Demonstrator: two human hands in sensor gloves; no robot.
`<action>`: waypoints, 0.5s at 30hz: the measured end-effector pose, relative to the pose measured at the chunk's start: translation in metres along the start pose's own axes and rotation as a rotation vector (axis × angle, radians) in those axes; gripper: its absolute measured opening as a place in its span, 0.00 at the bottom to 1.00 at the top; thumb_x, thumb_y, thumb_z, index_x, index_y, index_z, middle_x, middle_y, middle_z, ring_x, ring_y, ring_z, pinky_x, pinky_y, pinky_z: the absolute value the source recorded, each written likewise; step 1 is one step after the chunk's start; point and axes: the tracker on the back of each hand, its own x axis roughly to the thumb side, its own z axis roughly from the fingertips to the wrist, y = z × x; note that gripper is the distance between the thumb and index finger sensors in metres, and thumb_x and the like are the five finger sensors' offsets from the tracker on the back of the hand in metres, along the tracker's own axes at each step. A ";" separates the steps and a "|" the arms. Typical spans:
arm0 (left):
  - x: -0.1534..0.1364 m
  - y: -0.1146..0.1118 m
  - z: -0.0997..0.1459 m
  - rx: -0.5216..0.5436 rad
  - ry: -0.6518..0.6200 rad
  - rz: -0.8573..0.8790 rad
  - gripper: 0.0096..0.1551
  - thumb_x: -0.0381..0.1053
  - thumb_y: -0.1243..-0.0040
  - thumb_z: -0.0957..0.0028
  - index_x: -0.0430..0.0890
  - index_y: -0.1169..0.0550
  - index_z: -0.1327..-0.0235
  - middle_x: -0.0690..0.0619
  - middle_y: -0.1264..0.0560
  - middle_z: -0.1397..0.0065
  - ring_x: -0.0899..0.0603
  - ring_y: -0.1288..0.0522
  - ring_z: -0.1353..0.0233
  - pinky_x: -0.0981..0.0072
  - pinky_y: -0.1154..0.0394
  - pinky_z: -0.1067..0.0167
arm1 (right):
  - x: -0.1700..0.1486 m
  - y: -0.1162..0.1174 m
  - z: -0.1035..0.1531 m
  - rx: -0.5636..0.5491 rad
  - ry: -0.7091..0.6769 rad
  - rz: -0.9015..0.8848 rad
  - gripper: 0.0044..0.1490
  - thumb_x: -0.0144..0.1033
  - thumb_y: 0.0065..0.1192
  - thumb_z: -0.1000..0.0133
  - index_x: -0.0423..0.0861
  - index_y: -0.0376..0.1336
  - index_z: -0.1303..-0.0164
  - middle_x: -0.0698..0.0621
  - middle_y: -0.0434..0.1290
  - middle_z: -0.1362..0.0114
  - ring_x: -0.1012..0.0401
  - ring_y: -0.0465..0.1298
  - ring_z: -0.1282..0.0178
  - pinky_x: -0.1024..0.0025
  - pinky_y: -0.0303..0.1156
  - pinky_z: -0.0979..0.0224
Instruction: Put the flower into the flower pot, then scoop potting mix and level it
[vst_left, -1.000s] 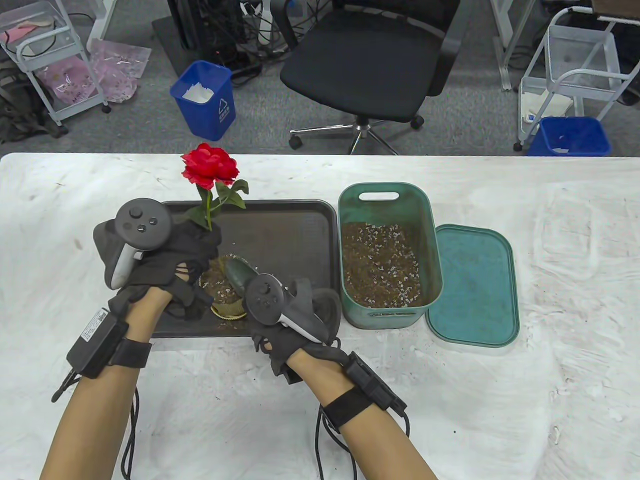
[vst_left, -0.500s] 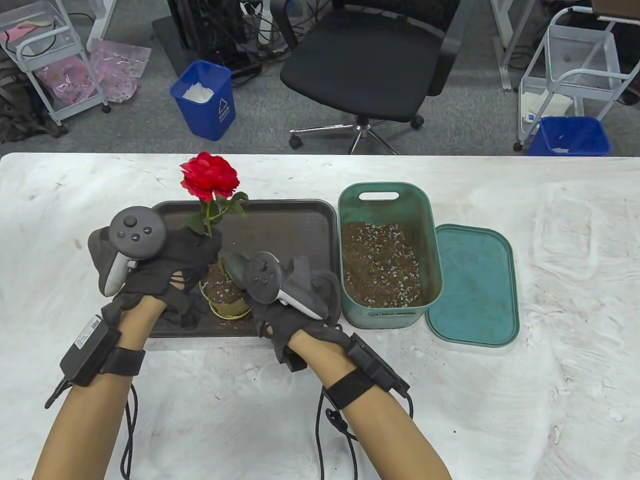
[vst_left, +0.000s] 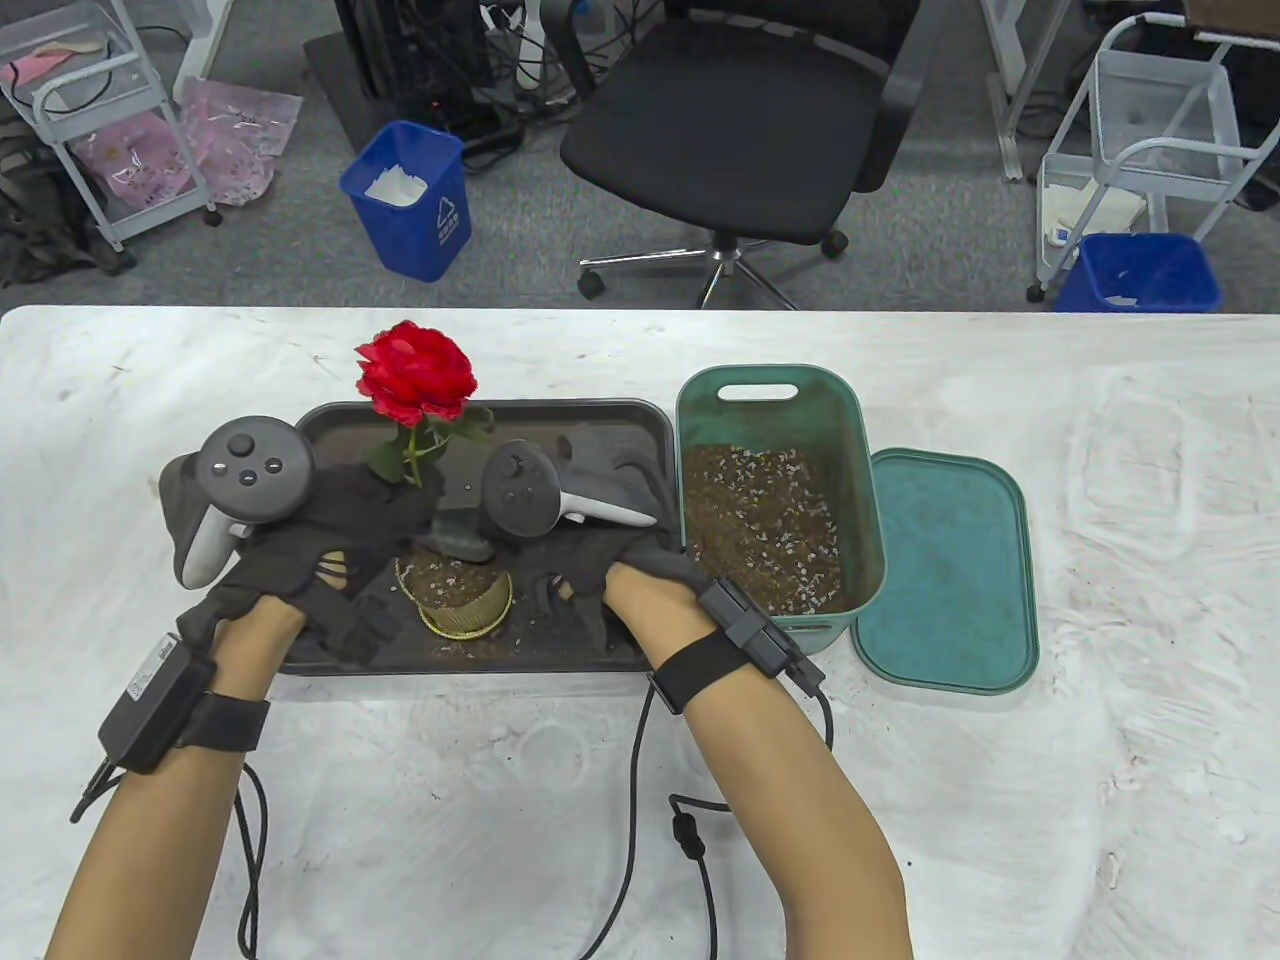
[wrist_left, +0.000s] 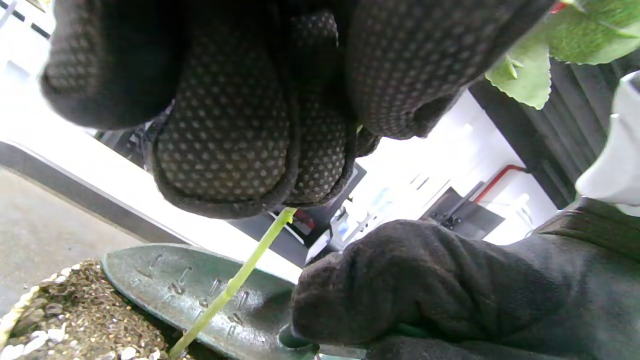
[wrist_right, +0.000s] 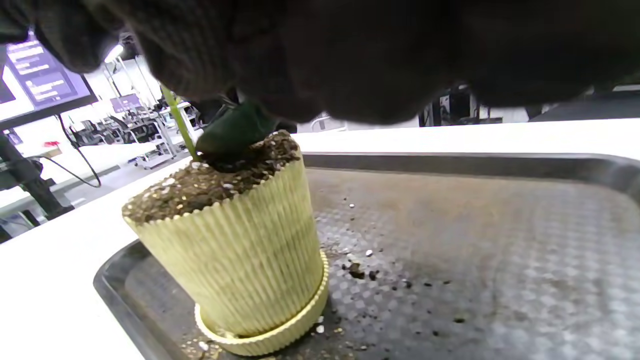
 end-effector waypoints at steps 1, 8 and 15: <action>-0.001 0.001 0.000 0.002 0.005 0.000 0.22 0.55 0.28 0.61 0.51 0.12 0.54 0.55 0.09 0.55 0.46 0.07 0.64 0.56 0.13 0.61 | -0.002 0.000 -0.003 0.037 0.009 0.021 0.28 0.40 0.59 0.54 0.55 0.63 0.41 0.50 0.81 0.65 0.58 0.80 0.78 0.58 0.81 0.77; -0.006 -0.001 -0.001 0.018 0.009 0.037 0.22 0.55 0.28 0.61 0.50 0.12 0.54 0.55 0.09 0.55 0.46 0.07 0.65 0.56 0.13 0.62 | 0.003 0.004 -0.012 0.140 0.076 0.051 0.28 0.37 0.60 0.55 0.56 0.62 0.43 0.49 0.80 0.67 0.57 0.80 0.83 0.57 0.78 0.86; -0.005 -0.004 -0.001 0.027 0.000 0.058 0.22 0.55 0.28 0.61 0.50 0.12 0.54 0.54 0.09 0.56 0.46 0.07 0.65 0.56 0.13 0.62 | 0.007 0.010 -0.007 0.143 0.085 0.116 0.28 0.37 0.59 0.53 0.56 0.59 0.41 0.49 0.80 0.65 0.56 0.80 0.81 0.56 0.79 0.84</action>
